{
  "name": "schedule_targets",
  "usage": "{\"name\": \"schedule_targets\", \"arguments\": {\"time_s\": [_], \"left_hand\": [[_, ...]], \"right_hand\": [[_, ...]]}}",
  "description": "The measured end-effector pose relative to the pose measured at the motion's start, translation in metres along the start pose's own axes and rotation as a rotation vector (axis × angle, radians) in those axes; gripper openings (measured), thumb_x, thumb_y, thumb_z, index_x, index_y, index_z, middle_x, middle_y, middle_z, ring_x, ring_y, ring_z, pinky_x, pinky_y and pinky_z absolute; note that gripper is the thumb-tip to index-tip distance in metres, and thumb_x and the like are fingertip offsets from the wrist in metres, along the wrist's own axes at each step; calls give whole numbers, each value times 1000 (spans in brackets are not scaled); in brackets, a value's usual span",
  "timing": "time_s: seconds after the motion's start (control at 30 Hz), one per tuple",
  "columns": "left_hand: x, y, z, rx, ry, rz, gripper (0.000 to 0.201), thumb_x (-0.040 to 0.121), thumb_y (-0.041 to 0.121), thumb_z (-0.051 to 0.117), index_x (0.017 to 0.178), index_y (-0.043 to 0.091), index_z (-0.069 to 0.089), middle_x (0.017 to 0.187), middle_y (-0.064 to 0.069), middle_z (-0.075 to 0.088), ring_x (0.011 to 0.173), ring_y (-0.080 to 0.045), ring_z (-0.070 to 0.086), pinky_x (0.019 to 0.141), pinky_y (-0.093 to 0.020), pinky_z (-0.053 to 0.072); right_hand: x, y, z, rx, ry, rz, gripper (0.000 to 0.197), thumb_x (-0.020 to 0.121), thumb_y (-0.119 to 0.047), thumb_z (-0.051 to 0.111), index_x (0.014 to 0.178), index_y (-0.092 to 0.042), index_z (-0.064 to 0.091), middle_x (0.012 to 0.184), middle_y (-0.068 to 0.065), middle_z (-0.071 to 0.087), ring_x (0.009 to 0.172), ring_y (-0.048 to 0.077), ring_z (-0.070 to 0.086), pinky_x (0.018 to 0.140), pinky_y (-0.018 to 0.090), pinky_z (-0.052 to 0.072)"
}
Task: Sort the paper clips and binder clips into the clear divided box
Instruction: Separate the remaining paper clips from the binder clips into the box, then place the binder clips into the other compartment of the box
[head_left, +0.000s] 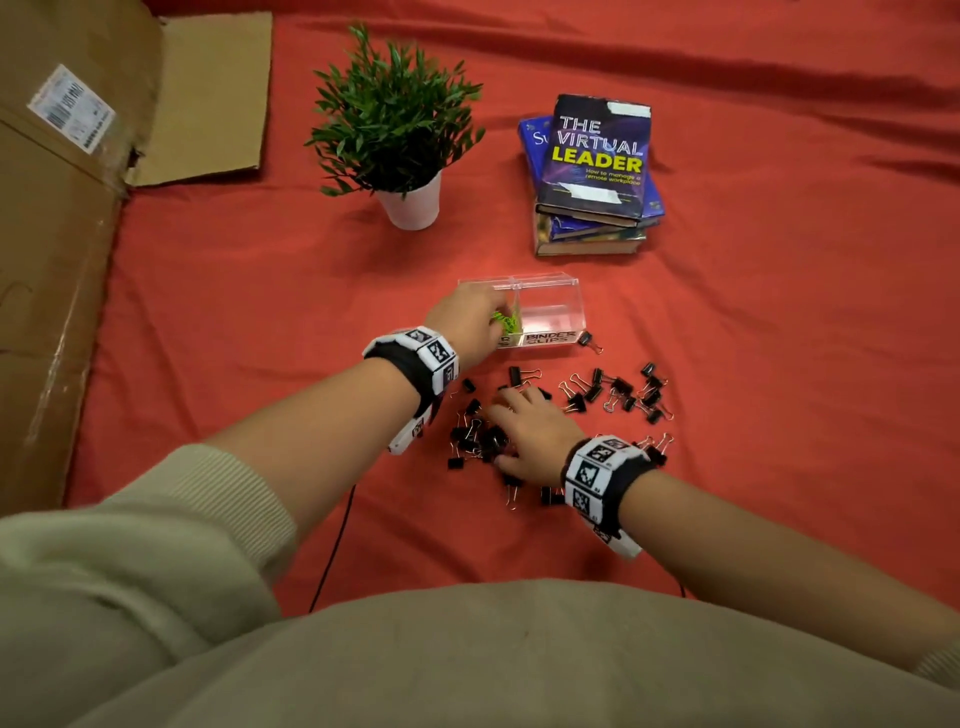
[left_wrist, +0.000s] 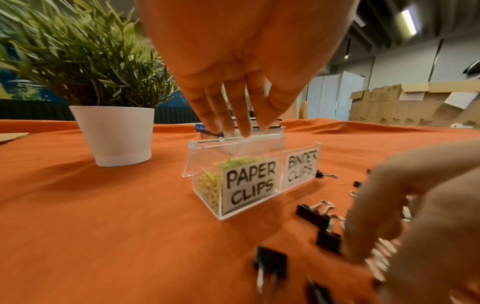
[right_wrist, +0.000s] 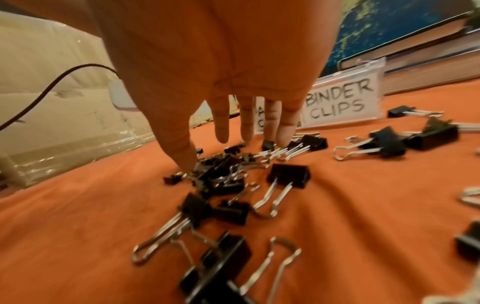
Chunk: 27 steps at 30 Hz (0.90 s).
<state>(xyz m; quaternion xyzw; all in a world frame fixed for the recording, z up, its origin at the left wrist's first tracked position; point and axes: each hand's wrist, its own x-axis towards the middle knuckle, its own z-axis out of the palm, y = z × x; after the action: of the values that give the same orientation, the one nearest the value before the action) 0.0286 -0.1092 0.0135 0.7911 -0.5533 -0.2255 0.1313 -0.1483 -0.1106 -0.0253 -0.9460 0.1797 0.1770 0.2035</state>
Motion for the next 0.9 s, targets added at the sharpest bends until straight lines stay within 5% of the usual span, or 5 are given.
{"name": "schedule_targets", "arguments": {"time_s": [0.13, 0.4, 0.63, 0.8, 0.9], "left_hand": [[-37, -14, 19, -30, -9, -11, 20, 79, 13, 55, 96, 18, 64, 103, -2, 59, 103, -22, 53, 93, -40, 45], [-83, -36, 57, 79, -330, -63, 78, 68, 36, 76, 137, 30, 42, 140, -5, 29, 128, -25, 31, 107, -40, 39], [-86, -35, 65, 62, -291, -110, 43, 72, 25, 76, 108, 19, 54, 113, -5, 38, 101, -27, 49, 90, -42, 47], [-85, -34, 66, 60, -272, -123, 34, 75, 23, 69, 106, 20, 55, 111, -5, 39, 98, -28, 52, 86, -40, 48], [-84, -31, 64, 100, -257, -140, 35, 78, 25, 65, 110, 22, 52, 114, -4, 41, 101, -26, 51, 81, -38, 49]], "right_hand": [[3, -12, 13, -70, -1, -2, 69, 77, -36, 67, 137, -22, 37, 134, 10, 37, 120, 33, 36, 97, 44, 43], [5, -2, 12, 11, -15, -22, 37, 84, -9, 51, 120, -11, 49, 124, 9, 44, 111, 33, 41, 78, 44, 49], [7, 15, 7, 175, -14, -17, 24, 75, -6, 58, 98, -9, 55, 107, 7, 51, 100, 25, 45, 85, 35, 42], [7, 29, -9, 578, 62, 243, 16, 75, -4, 66, 79, -18, 59, 73, -9, 56, 67, 12, 55, 58, 20, 46], [10, 38, -25, 846, 56, 378, 15, 79, -2, 68, 78, -16, 62, 69, -3, 63, 51, 7, 60, 47, 18, 49]]}}
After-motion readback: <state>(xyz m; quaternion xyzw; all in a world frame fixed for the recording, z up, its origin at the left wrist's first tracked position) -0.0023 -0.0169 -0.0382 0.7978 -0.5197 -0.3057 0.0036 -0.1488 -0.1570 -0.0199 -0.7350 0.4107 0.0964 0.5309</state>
